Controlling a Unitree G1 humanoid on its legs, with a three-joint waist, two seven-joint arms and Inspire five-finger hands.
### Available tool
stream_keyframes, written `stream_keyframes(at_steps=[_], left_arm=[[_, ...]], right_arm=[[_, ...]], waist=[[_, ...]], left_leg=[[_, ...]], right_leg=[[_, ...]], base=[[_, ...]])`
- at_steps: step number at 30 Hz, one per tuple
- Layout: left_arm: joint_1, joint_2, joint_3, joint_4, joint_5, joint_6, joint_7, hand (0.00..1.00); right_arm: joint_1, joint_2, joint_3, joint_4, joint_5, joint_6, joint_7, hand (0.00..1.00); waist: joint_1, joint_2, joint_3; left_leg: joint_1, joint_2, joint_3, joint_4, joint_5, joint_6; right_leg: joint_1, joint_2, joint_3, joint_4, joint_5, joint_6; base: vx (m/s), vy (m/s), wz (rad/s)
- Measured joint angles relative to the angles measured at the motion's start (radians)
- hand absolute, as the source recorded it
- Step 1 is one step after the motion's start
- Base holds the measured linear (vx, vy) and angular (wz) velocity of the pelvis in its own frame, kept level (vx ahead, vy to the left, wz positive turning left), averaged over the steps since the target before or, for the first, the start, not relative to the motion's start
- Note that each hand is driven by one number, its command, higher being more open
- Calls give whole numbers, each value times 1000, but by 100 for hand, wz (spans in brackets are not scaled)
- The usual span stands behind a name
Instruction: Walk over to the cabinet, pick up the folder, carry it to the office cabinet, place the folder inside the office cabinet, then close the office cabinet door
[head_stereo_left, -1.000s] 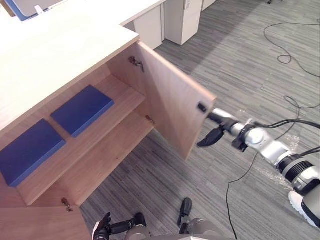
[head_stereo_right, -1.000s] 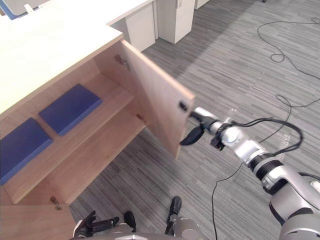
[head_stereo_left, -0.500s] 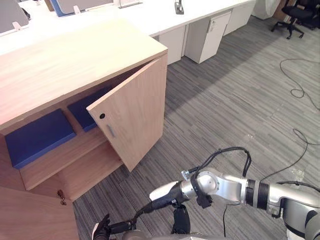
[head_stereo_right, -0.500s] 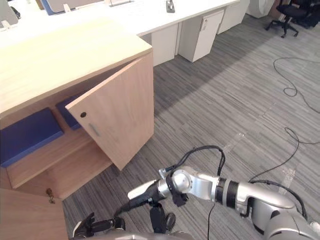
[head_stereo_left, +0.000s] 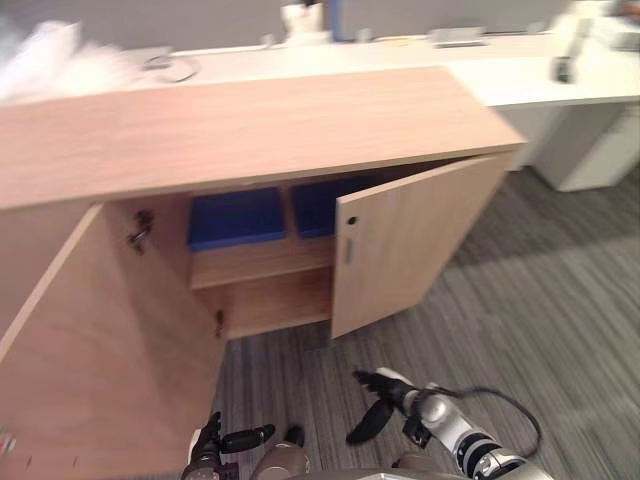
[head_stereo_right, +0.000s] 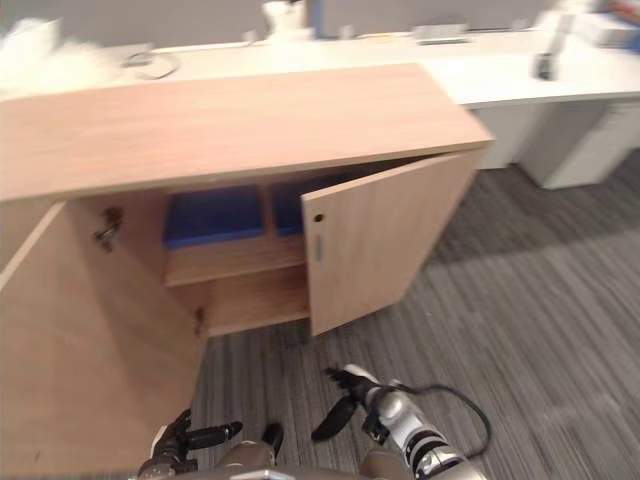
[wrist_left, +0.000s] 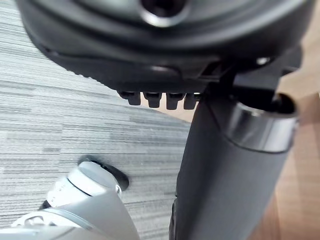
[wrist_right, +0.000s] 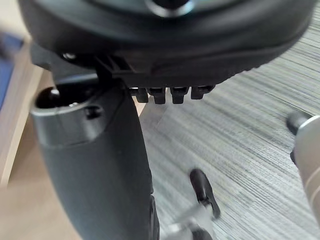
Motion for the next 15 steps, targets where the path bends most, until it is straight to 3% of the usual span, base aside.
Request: stream_keyframes(at_steps=[1,3,4,5,7,8,9,10,12,14,15], left_arm=[[1,-8,9,-5,-6,1,14,100],[36,-67,49,-31,-49,-1,24,100],[44,-74,70,-36,-61,2,16,100],[58,-83,89,-56,-99,2,16,100],[63,-91,123,-77,-154,-1,22,100],[53,-98,126,-94,-198,-4,36,100],[49,-113,132,-108,-236,-9,45,100],[48,-118,146,-115,-247,-8,39,100],[29,-112,161,-103,-273,-14,50,100],[26,-107,157,-91,-272,-22,54,100],[22,-95,144,-76,-268,-23,47,100]], right_arm=[[17,6,-45,27,32,26,-54,100],[99,-2,-60,29,75,64,-115,100],[119,3,-64,26,87,65,-124,100],[132,11,-82,3,134,74,-127,100],[150,22,-83,-24,155,72,-138,100],[163,30,-79,-34,169,67,-143,100],[180,39,-79,-38,183,62,-145,100],[183,44,-79,-38,185,61,-146,100],[187,63,-134,-37,195,52,-142,100],[189,58,-180,-31,196,47,-136,100],[189,61,-219,-29,204,45,-135,100]], waist=[[-1,3,5],[12,41,-18],[15,43,-23],[15,41,-24],[8,26,-23],[5,-1,-18],[4,-24,-27],[4,-31,-27],[-6,-41,-2],[-7,-38,-4],[-8,-37,-9]], left_leg=[[-1,3,-62,4,-3,-32],[2,85,-113,-47,8,-62],[2,105,-119,-63,11,-66],[2,131,-119,-88,26,-70],[-6,140,-104,-108,69,-62],[-15,138,-61,-118,105,-28],[-39,136,59,-113,130,6],[-52,143,151,-92,120,18],[-110,186,548,103,51,30],[-124,188,691,149,33,76],[-130,167,741,133,45,100]], right_leg=[[37,8,-38,-11,-31,65],[52,72,-146,12,-66,19],[51,86,-164,18,-76,9],[49,108,-192,33,-91,-7],[61,112,-243,43,-111,-25],[80,99,-296,42,-121,-32],[89,82,-347,34,-122,-35],[96,79,-368,28,-121,-36],[168,63,-453,-6,-121,-40],[200,42,-498,-25,-119,-36],[214,28,-525,-51,-117,-13]], base=[[50,-336,132],[59,-423,112],[65,-402,63],[58,-244,42],[71,-267,80],[73,-260,125],[60,-182,112],[66,-134,101],[93,-69,96],[133,62,76],[177,112,66]])
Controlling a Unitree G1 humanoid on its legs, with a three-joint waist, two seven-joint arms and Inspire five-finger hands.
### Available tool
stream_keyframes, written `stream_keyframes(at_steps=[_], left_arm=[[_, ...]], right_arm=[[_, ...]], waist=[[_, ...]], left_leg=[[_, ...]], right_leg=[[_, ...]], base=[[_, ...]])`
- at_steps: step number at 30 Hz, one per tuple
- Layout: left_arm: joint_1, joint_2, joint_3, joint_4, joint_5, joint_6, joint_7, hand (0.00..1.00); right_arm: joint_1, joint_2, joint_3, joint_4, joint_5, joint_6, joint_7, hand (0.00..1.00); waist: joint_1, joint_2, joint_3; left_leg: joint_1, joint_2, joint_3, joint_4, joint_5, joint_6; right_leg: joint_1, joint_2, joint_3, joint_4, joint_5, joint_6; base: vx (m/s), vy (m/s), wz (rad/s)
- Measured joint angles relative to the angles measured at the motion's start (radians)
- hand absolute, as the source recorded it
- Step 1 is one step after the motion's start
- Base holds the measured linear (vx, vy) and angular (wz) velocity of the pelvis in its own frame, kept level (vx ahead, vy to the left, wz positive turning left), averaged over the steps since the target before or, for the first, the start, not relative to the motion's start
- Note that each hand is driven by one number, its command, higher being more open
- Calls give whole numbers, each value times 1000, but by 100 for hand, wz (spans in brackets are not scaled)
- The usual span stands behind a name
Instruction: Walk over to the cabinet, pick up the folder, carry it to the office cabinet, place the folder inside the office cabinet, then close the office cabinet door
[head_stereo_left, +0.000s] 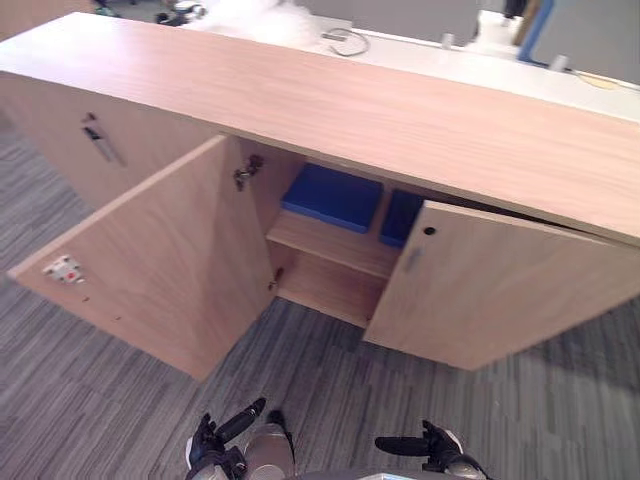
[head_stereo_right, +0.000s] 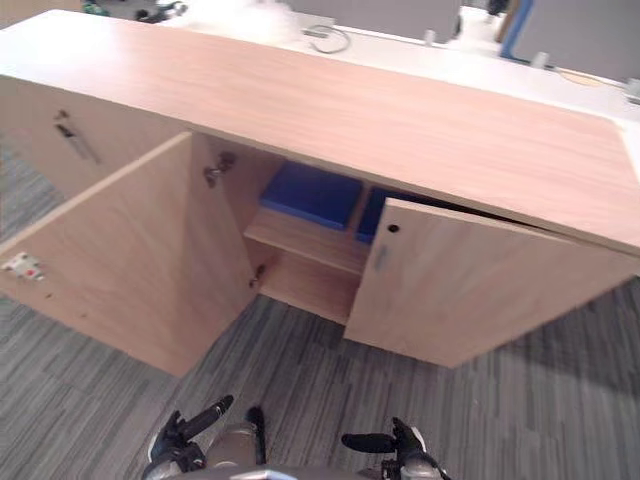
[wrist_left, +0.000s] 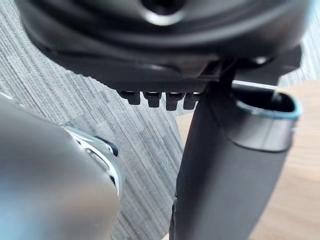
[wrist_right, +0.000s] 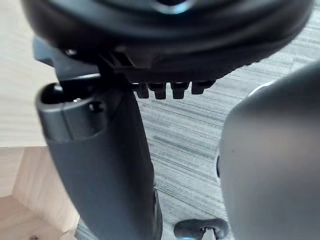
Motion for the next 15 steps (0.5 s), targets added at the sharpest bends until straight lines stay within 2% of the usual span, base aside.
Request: stream_keyframes(at_steps=[1,3,4,5,6,7,10,15], left_arm=[[-4,4,-8,12,5,0,-5,100],[-18,11,-32,40,15,3,-16,100],[-19,13,-32,49,17,3,-16,100],[-19,13,-32,63,16,3,-18,100],[-19,13,-31,71,15,3,-20,100],[-14,18,-31,78,15,4,-29,100],[-21,19,-20,89,-27,9,-48,100],[-11,20,-17,91,-119,13,-56,100]], right_arm=[[-2,2,-22,0,7,0,1,100],[-9,9,-103,5,42,7,-4,100],[-9,14,-126,12,62,10,-7,100],[-4,24,-163,23,101,17,-14,100],[-1,26,-169,22,110,17,-20,100],[-2,27,-205,21,142,16,-24,100],[-3,32,-233,17,157,10,-26,100],[7,39,-232,14,180,10,-25,100]], waist=[[-2,-2,0],[-14,0,6],[-16,-1,8],[-17,-1,10],[-17,-1,11],[-19,10,12],[-28,7,26],[-46,2,34]], left_leg=[[0,-20,0,-21,9,12],[15,-94,-17,-124,63,33],[35,-113,-29,-169,87,33],[89,-145,-54,-279,143,33],[121,-157,-66,-339,175,30],[181,-168,-104,-467,239,27],[179,-173,-152,-469,235,26],[199,-189,-154,-469,217,36]], right_leg=[[4,-10,-13,-18,4,10],[34,-38,-69,-78,38,36],[50,-42,-86,-97,51,36],[81,-44,-111,-120,75,28],[90,-43,-118,-126,84,21],[108,-29,-141,-128,97,12],[135,-20,-167,-125,102,4],[180,-18,-171,-147,103,0]], base=[[167,94,68],[163,85,73],[174,68,82],[89,19,61],[88,1,78],[42,-15,65],[-23,-25,55],[-54,-4,16]])
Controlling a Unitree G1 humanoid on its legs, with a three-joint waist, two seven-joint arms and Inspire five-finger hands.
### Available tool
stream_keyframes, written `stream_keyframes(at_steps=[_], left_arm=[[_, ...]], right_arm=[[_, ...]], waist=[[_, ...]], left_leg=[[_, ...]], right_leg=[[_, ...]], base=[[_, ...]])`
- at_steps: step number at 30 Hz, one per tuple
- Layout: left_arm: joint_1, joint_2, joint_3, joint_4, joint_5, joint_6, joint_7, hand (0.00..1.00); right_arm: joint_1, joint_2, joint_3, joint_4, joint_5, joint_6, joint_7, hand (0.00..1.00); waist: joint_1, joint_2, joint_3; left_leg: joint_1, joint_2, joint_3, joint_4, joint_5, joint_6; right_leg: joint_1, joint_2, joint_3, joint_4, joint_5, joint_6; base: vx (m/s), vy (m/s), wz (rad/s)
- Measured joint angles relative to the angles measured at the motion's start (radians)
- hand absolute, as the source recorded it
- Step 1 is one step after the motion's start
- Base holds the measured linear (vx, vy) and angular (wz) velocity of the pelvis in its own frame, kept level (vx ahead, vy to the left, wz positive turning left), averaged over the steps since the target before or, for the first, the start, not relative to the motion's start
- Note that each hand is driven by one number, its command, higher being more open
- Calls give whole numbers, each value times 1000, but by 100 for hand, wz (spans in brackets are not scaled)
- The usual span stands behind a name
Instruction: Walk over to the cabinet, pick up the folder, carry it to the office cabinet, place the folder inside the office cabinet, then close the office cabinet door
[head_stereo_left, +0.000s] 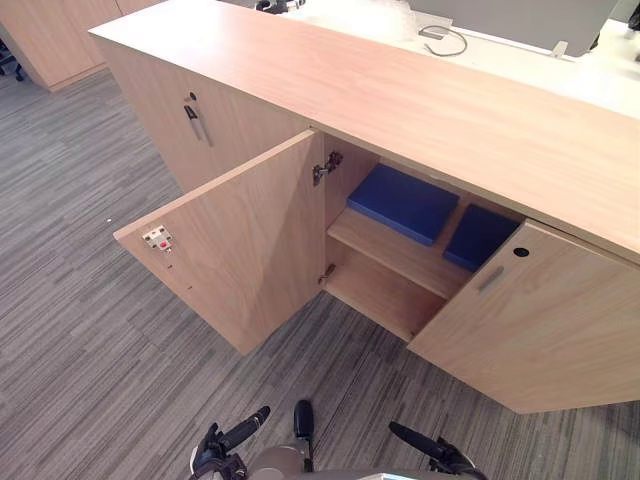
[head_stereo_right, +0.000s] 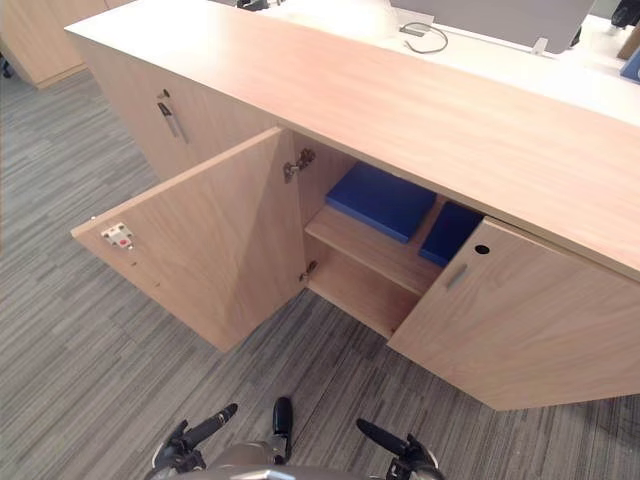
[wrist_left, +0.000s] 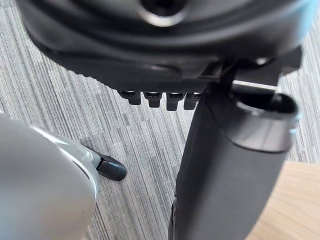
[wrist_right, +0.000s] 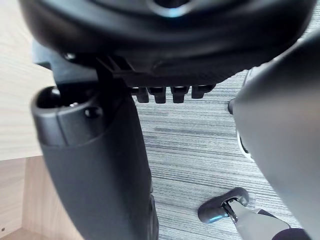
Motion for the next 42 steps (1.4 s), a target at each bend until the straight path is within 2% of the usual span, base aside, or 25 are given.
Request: stream_keyframes(at_steps=[3,4,5,6,7,11,13,15,18,19,24,28,30,31,32,33,34,36,38,40,42], left_arm=[[23,-14,34,-44,-23,1,6,100],[35,-16,34,-66,-22,2,8,100],[59,-16,39,-123,-22,3,8,100],[93,-30,66,-172,-18,5,8,100],[104,-34,85,-194,-16,9,10,100],[121,-29,196,-408,-13,14,36,100],[128,-4,223,-510,-2,14,44,100],[117,38,254,-569,22,14,44,100],[70,124,317,-576,112,24,58,100],[47,168,336,-574,140,34,66,100],[-8,287,340,-573,224,57,73,100],[-37,383,248,-591,340,71,70,100],[-59,437,163,-601,442,75,54,100],[-66,447,141,-603,475,76,45,100],[-69,474,90,-602,538,82,34,100],[-68,506,39,-598,581,97,15,100],[-69,510,13,-590,595,98,1,100],[-67,530,-105,-584,629,98,-52,100],[-67,552,-162,-566,636,99,-69,100],[-66,650,-266,-556,713,96,-105,100],[-67,714,-347,-555,766,96,-118,100]], right_arm=[[7,-5,-1,-1,-1,0,0,100],[8,-5,-2,-3,-1,1,-1,100],[21,11,0,-7,-2,-1,0,100],[35,0,-4,-21,0,1,0,100],[41,-2,-6,-28,-1,1,-1,100],[82,-5,0,-57,-4,5,0,100],[94,-5,3,-67,-5,5,4,100],[104,-6,10,-75,-5,7,10,100],[120,-9,12,-87,-8,8,27,100],[124,-15,26,-92,-13,8,33,100],[132,-24,41,-93,-23,10,45,100],[136,-31,41,-90,-23,10,53,100],[129,-48,53,-83,-26,9,68,100],[128,-53,61,-83,-27,8,71,100],[123,-66,79,-83,-31,8,73,100],[120,-71,79,-81,-44,9,77,100],[121,-78,78,-75,-44,8,79,100],[124,-111,79,-53,-51,10,86,100],[128,-131,84,-51,-56,10,88,100],[135,-142,93,-49,-85,10,88,100],[134,-153,120,-43,-88,10,89,100]], waist=[[-12,-3,2],[-15,-7,3],[-16,-50,7],[-11,-31,1],[-14,-26,-1],[-16,-26,1],[-16,-20,-2],[-15,-15,-11],[-15,1,-37],[-15,6,-44],[-12,14,-63],[-6,22,-71],[-7,38,-71],[-7,44,-68],[-8,54,-62],[-5,50,-61],[-8,53,-66],[17,95,-71],[25,111,-74],[35,112,-75],[35,107,-74]], left_leg=[[-6,-9,20,0,-24,-5],[-7,-14,23,0,-45,-17],[-9,-29,76,27,-66,7],[13,-16,98,21,-56,20],[24,-20,93,1,-37,28],[41,-24,85,1,-43,39],[49,-18,79,1,-50,39],[61,-14,79,1,-60,38],[80,-5,87,1,-77,35],[83,-3,91,1,-83,33],[89,-2,88,2,-92,23],[110,9,74,7,-95,21],[116,36,69,7,-91,15],[119,42,67,7,-89,12],[128,50,66,7,-82,2],[131,45,65,6,-77,-16],[133,47,55,5,-73,-30],[128,74,48,1,-68,-47],[123,86,46,1,-64,-56],[118,93,44,1,-60,-62],[116,93,44,1,-60,-63]], right_leg=[[7,1,-21,-24,6,-14],[10,0,-27,-32,11,-23],[15,-33,-32,-59,7,-46],[21,-25,-27,-53,-1,-40],[25,-25,-26,-51,-1,-40],[34,-30,-23,-18,26,-73],[34,-29,-18,0,47,-70],[35,-31,-9,15,64,-68],[35,-31,4,32,88,-67],[35,-32,9,33,97,-58],[36,-32,15,37,100,-59],[36,-31,17,82,100,-59],[29,-8,29,47,17,-47],[23,1,29,23,2,-43],[5,12,30,-38,0,-44],[-25,15,27,-78,32,-23],[-15,14,29,-75,30,5],[-14,45,37,-94,30,5],[-14,59,38,-102,30,5],[-15,71,38,-108,30,4],[-17,69,39,-108,30,4]], base=[[-51,17,19],[-29,40,19],[5,35,-2],[45,9,-6],[76,-2,6],[64,18,15],[56,17,6],[61,17,-3],[85,25,-13],[102,19,-11],[86,-18,-1],[110,-71,7],[85,-110,4],[45,-143,-1],[-20,-163,4],[-58,-167,16],[-60,-180,16],[-27,-209,6],[-13,-122,1],[3,-72,5],[2,-17,2]])
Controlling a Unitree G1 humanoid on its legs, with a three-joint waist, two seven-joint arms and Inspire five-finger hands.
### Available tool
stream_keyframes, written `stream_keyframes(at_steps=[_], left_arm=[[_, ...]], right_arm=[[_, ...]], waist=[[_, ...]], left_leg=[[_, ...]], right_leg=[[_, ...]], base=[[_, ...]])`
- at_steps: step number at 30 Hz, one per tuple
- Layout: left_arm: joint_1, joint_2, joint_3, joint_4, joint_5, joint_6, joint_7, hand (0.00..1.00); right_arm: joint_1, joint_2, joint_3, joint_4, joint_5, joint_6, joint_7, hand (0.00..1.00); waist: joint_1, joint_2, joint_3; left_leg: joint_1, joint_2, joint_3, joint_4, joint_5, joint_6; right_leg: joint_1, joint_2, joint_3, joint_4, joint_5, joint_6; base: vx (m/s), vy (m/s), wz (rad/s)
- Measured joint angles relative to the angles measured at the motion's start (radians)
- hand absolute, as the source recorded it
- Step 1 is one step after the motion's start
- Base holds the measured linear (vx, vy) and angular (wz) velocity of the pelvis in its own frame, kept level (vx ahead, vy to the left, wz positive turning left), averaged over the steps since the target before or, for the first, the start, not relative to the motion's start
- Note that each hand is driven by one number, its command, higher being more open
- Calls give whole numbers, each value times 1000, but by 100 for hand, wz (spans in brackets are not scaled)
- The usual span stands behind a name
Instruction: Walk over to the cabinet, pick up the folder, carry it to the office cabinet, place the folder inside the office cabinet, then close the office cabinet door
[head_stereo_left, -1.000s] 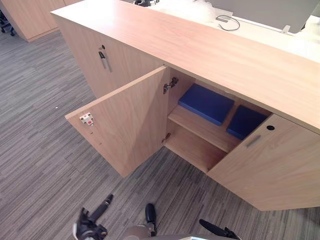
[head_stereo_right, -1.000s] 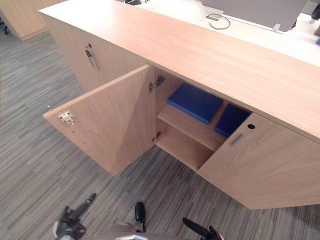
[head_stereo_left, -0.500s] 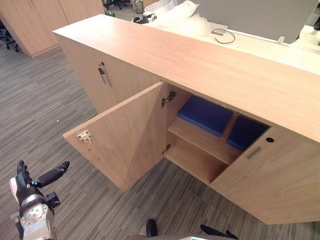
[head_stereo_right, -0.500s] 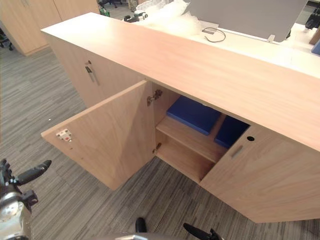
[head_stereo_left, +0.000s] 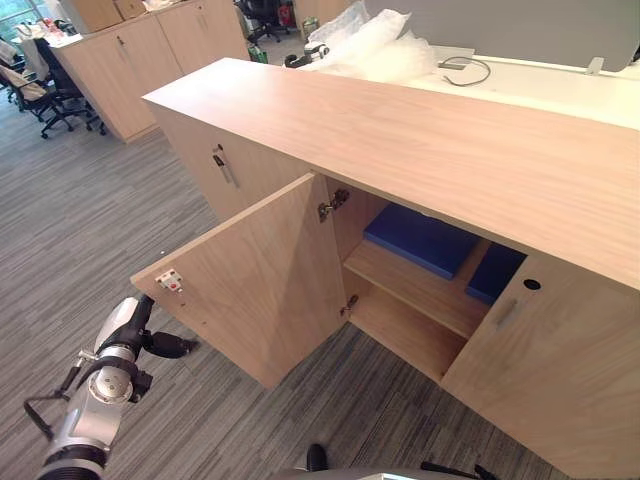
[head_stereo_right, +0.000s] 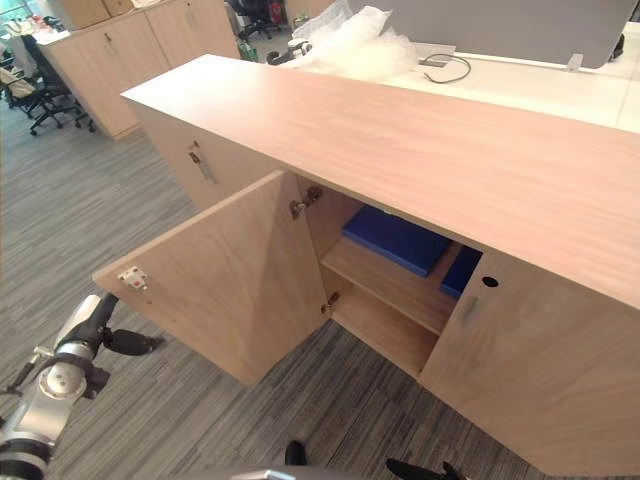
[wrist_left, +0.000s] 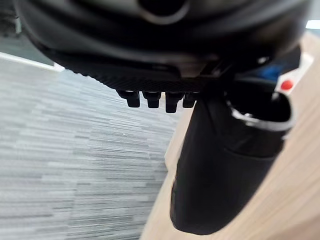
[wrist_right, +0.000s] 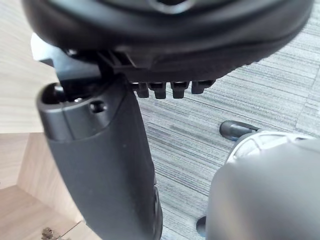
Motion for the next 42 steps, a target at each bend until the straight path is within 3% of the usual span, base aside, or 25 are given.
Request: stream_keyframes(at_steps=[4,8,12,16,22,24,32,34,38,40,42], left_arm=[[-5,121,-190,0,155,-47,-60,100],[4,146,-307,-24,222,-85,-115,100],[76,144,-347,-138,297,-166,-132,100],[82,123,-348,-289,332,-213,-118,100],[39,51,-354,-627,337,-263,-10,100],[-9,11,-408,-690,337,-290,44,100],[-128,-192,-623,-722,352,-352,152,100],[-143,-216,-654,-702,352,-356,160,100],[-154,-338,-689,-480,337,-353,140,100],[-147,-398,-674,-337,302,-337,129,100],[-98,-478,-585,-154,260,-297,113,100]], right_arm=[[-6,10,47,2,-27,-1,7,100],[-13,21,79,7,-38,-3,21,100],[-14,21,86,9,-37,-5,21,100],[-15,25,88,10,-35,-12,19,100],[-18,32,88,37,-32,-37,9,100],[-18,32,88,63,-32,-40,-1,100],[-32,33,120,87,-28,-45,-36,100],[-35,36,125,85,-25,-46,-45,100],[-32,36,126,83,2,-44,-57,100],[-31,38,129,76,5,-42,-64,100],[-32,44,156,61,5,-39,-69,100]], waist=[[-2,-26,0],[-5,-42,0],[-4,-46,3],[-6,-54,4],[-35,-68,-9],[-48,-70,-18],[-91,-69,-51],[-110,-70,-51],[-121,-70,-51],[-125,-75,-48],[-134,-90,-39]], left_leg=[[-2,-16,7,0,0,0],[-5,-29,17,0,-2,9],[-8,-44,16,0,-9,22],[-11,-52,10,0,-4,31],[-17,-59,14,1,-1,35],[-18,-58,21,6,0,35],[-16,-36,29,1,5,28],[-7,-31,28,0,8,24],[-2,-13,31,-1,11,21],[1,-5,37,0,11,16],[12,6,61,0,6,9]], right_leg=[[-7,-21,4,7,2,4],[-17,-38,10,12,7,12],[-17,-53,10,6,15,24],[-18,-58,6,3,21,25],[-20,-60,9,-3,28,19],[-21,-59,12,-2,31,14],[-39,-49,28,19,29,-1],[-33,-42,28,18,27,-5],[-31,-28,36,11,23,-10],[-31,-21,45,10,22,-12],[-31,-13,70,3,25,-7]], base=[[-8,38,-3],[-28,71,-4],[-24,68,1],[-18,47,3],[14,10,-1],[42,1,-4],[-11,0,-7],[-70,-17,-5],[-80,-19,-6],[-41,-25,-13],[-6,-32,-31]])
